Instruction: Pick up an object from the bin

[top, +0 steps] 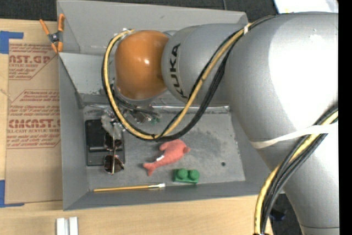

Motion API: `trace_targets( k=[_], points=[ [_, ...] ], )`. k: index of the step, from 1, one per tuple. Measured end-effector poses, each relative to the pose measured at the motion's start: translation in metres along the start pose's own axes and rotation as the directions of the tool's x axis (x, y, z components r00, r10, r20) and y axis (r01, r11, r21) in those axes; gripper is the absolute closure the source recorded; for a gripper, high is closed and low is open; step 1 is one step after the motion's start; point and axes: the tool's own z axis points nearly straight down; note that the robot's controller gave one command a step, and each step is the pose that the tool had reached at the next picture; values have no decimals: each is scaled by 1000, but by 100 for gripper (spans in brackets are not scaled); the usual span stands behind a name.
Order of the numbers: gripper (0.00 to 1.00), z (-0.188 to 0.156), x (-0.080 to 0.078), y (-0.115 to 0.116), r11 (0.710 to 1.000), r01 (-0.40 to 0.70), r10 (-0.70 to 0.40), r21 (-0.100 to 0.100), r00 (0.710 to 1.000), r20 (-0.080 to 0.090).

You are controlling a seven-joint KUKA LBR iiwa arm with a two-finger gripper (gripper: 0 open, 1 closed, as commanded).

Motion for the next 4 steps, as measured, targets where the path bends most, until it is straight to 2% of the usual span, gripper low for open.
trace_targets(
  k=[2,3,4],
  points=[
    [100,-8,-3,3,999,52,-52,3,999,7],
    [100,-14,-6,15,994,110,-110,4,994,6],
    [100,-6,-5,5,985,174,-174,6,985,12]
  ],
)
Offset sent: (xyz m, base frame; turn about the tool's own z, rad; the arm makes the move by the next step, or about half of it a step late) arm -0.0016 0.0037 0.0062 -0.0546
